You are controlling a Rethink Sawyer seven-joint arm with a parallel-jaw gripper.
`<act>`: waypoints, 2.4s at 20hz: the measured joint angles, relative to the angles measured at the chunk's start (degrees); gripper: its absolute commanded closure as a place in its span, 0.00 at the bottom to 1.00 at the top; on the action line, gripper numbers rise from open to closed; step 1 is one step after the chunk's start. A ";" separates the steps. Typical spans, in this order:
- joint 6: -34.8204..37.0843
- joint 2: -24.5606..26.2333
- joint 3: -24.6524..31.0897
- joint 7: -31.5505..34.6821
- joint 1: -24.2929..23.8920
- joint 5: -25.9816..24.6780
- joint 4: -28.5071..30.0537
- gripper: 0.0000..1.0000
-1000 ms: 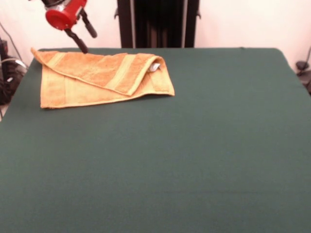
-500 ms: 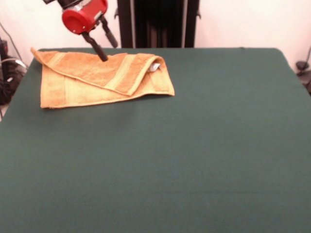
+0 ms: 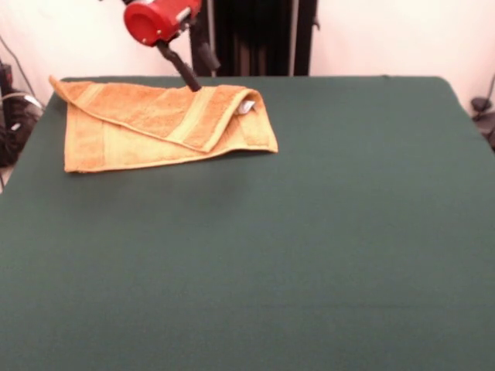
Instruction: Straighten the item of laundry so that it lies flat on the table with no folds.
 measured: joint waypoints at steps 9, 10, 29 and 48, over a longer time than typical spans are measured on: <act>-1.41 -0.05 -1.34 0.00 4.24 3.08 0.60 1.00; -1.42 -0.07 -1.47 0.00 4.68 3.34 0.60 1.00; -1.46 -3.36 -15.85 0.01 20.29 5.62 -0.90 1.00; -1.46 -6.90 -30.53 0.01 30.70 6.75 -5.79 1.00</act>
